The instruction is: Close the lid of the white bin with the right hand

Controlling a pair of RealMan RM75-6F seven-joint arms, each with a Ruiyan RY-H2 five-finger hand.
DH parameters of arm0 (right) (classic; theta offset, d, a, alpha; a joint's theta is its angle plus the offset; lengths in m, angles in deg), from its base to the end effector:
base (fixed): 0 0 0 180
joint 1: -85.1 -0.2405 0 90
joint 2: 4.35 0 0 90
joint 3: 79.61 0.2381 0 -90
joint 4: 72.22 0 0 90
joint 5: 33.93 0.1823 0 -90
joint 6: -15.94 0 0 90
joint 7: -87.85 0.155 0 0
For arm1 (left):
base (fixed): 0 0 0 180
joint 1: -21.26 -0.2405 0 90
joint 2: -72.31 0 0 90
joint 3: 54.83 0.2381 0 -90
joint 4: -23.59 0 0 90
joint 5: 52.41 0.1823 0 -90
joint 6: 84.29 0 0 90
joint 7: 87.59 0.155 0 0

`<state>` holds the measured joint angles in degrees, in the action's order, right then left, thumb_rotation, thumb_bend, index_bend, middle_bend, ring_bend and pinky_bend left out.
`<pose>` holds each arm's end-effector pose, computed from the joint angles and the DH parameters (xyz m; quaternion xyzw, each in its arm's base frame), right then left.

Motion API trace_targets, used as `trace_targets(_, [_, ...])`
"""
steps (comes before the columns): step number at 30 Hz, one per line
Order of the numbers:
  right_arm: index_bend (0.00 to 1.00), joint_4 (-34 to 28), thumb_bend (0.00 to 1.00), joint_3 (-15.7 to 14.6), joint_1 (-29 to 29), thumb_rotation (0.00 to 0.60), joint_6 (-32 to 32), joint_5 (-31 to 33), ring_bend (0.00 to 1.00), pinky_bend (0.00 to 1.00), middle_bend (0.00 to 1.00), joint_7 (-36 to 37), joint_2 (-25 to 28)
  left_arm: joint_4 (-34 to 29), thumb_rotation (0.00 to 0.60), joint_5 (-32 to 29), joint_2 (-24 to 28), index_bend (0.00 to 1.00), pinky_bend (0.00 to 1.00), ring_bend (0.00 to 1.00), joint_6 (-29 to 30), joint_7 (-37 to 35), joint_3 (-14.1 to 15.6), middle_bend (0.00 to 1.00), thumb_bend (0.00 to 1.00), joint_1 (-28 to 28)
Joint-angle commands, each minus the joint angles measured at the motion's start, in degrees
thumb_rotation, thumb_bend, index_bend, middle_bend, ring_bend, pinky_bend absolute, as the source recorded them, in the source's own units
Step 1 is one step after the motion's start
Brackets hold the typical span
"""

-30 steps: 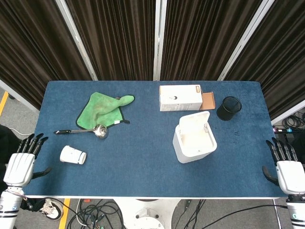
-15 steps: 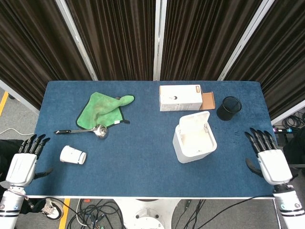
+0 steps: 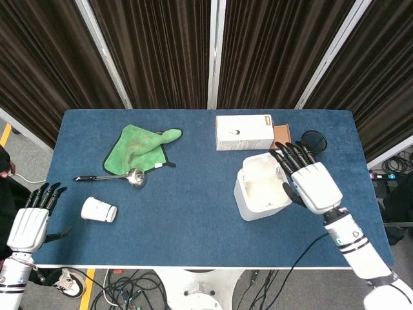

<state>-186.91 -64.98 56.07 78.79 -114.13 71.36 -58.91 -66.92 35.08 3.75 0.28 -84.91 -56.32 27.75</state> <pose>-0.1165 -0.2843 0.1687 0.7343 -0.2726 0.4296 0.4494 -0.2769 0.1918 0.1498 -0.6151 -0.3821 -0.3917 0.5677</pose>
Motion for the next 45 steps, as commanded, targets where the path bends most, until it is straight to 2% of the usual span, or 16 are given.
trace_targets(1, [0.0, -1.0, 0.37, 3.2, -5.8, 0.6, -6.6, 9.1, 0.0, 0.0, 0.0, -4.4, -1.7, 0.2, 0.6, -0.2, 0.0, 0.13, 0.12, 0.01, 0.0, -0.3, 0.1, 0.09, 0.0, -0.2])
trace_targets(7, [0.0, 0.0, 0.38, 3.3, -11.0, 0.6, -9.6, 18.7, 0.0, 0.0, 0.0, -10.3, -3.8, 0.8, 0.6, -0.5, -0.1, 0.13, 0.12, 0.01, 0.1, -1.1, 0.2, 0.09, 0.0, -0.5])
trace_targets(11, [0.0, -0.2, 0.43, 2.4, -12.7, 0.599, -10.3, 22.3, 0.0, 0.0, 0.0, -11.7, -4.1, 1.1, 0.6, -0.5, -0.1, 0.13, 0.12, 0.01, 0.1, -1.5, 0.1, 0.09, 0.0, -0.4])
trace_targets(14, [0.0, -0.9, 0.5, 1.7, -13.3, 0.598, -10.3, 23.3, 0.0, 0.0, 0.02, -11.8, -3.9, 1.2, 0.6, -0.5, -0.1, 0.13, 0.12, 0.01, 0.0, -1.6, 0.1, 0.09, 0.0, -0.4])
trace_targets(18, [0.0, -2.0, 0.6, 1.0, -13.2, 0.574, -10.2, 23.2, 0.0, 0.0, 0.12, -10.4, -2.8, 1.2, 0.6, -0.6, -0.1, 0.13, 0.12, 0.01, -0.1, -1.7, 0.1, 0.09, 0.0, -0.4])
trace_targets(21, [0.0, -2.8, 0.65, 0.6, -12.6, 0.563, -10.5, 22.5, 0.05, 0.05, 0.17, -8.0, -1.6, 1.1, 0.6, -0.6, -0.1, 0.13, 0.12, 0.01, -0.1, -1.5, 0.1, 0.09, 0.0, -0.4])
trace_targets(26, [0.0, -3.8, 0.69, -0.8, -11.2, 0.559, -10.5, 19.6, 0.09, 0.09, 0.19, -4.7, 0.4, 0.8, 0.6, -0.4, 0.0, 0.13, 0.12, 0.01, -0.1, -1.1, 0.1, 0.09, 0.0, -0.3])
trace_targets(31, [0.0, -5.8, 0.69, -2.8, -8.5, 0.556, -9.2, 14.2, 0.11, 0.11, 0.21, -1.6, 2.7, 0.3, 0.6, -0.2, 0.2, 0.13, 0.12, 0.01, 0.0, -0.6, 0.0, 0.09, 0.0, -0.3])
trace_targets(38, [0.0, -7.4, 0.69, -7.2, -3.7, 0.555, -7.9, 5.4, 0.11, 0.13, 0.21, 4.2, 5.7, -0.7, 0.6, 0.1, 0.6, 0.13, 0.12, 0.01, 0.0, 0.2, 0.1, 0.09, 0.0, -0.1])
trace_targets(45, [0.0, -5.9, 0.68, -11.2, 0.2, 0.554, -6.0, -3.7, 0.11, 0.13, 0.2, 9.7, 6.3, -1.3, 0.6, 0.2, 1.0, 0.13, 0.12, 0.01, -0.2, 0.6, 0.2, 0.09, 0.0, 0.0])
